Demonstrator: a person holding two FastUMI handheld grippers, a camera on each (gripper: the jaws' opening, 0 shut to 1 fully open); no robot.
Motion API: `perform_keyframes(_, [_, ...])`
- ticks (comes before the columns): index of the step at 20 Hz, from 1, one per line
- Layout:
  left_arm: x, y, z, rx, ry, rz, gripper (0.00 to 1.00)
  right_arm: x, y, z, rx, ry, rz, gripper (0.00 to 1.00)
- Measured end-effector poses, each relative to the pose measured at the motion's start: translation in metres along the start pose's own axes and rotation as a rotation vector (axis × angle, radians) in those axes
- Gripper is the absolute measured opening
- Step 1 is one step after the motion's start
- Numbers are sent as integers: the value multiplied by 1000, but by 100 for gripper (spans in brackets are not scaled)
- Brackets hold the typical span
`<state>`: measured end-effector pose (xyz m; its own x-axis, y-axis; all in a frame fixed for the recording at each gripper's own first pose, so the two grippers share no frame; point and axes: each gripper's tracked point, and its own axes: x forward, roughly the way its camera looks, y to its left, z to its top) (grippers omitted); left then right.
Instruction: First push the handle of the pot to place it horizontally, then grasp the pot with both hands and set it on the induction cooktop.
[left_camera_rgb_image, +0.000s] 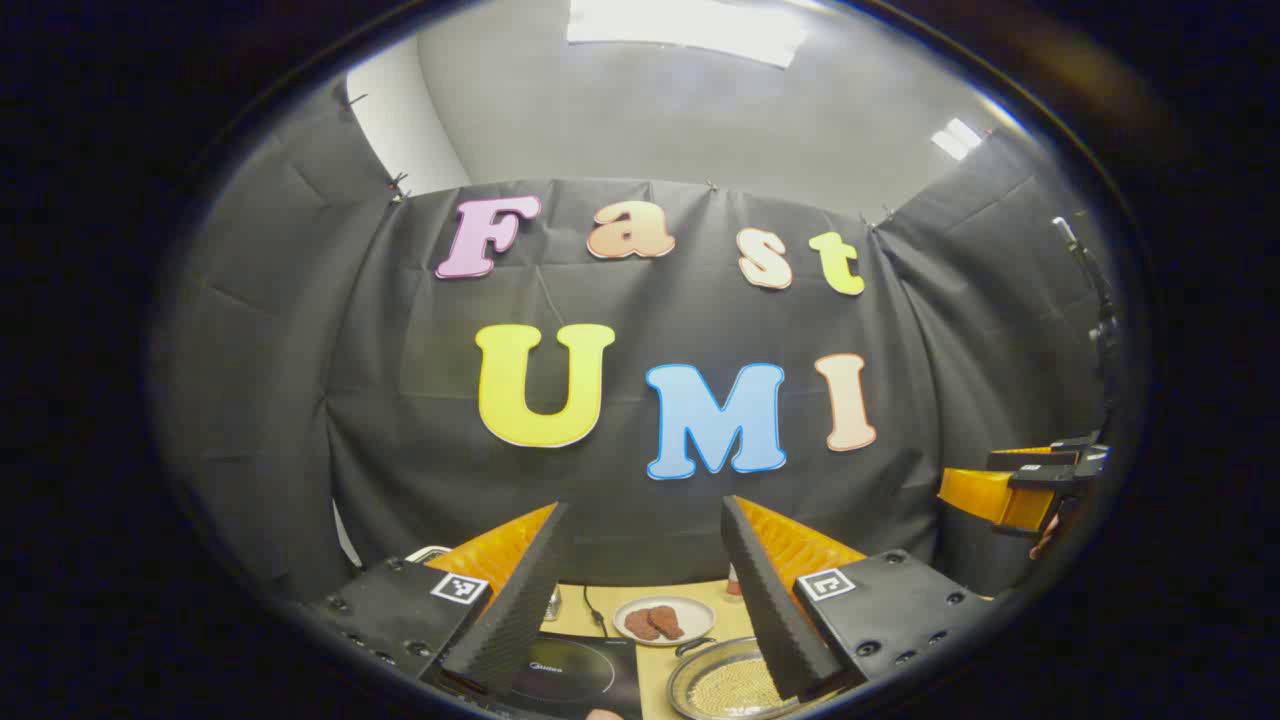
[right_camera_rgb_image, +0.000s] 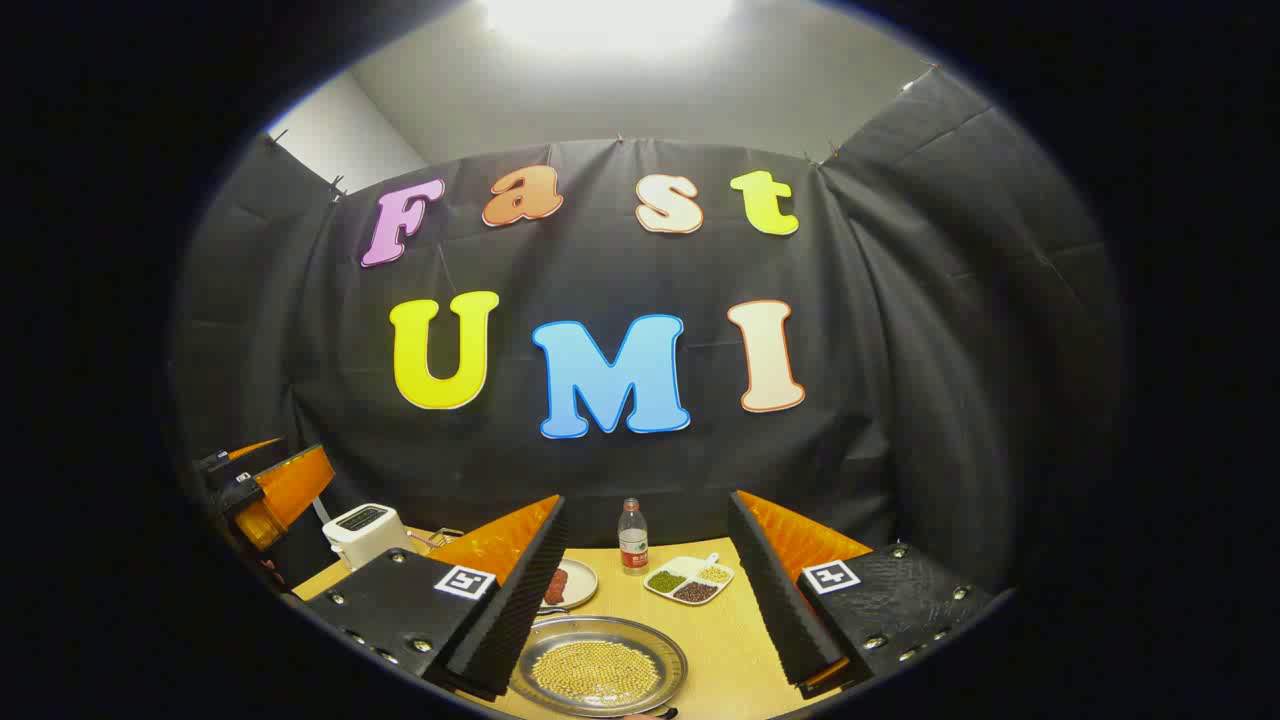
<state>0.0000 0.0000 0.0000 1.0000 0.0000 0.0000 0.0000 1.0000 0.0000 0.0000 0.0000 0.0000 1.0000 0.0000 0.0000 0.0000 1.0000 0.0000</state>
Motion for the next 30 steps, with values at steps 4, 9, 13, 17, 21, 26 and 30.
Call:
perform_keyframes(4, [5, 4, 5, 0, 2, 3, 97, 5, 7, -3, -3, 14, 12, 96])
perform_keyframes(9, [4, 13, 0, 13, 17, 19, 98, 13, 17, -1, 11, 10, 24, 96])
perform_keyframes(13, [6, 17, 3, 31, 18, 29, 97, 20, 21, -4, 16, 18, 40, 96])
perform_keyframes(17, [4, 13, -6, 26, 30, 24, 97, 24, 17, -17, -3, 49, 51, 96])
perform_keyframes(21, [2, 11, -22, 30, 59, 26, 97, 20, 11, -47, 2, 125, 67, 96])
perform_keyframes(26, [1, 5, -43, 17, 110, 17, 97, 7, 10, -111, 3, 290, 109, 96])
perform_keyframes(30, [1, -1, -56, 20, 140, 9, 96, -10, 17, -164, 12, 442, 162, 97])
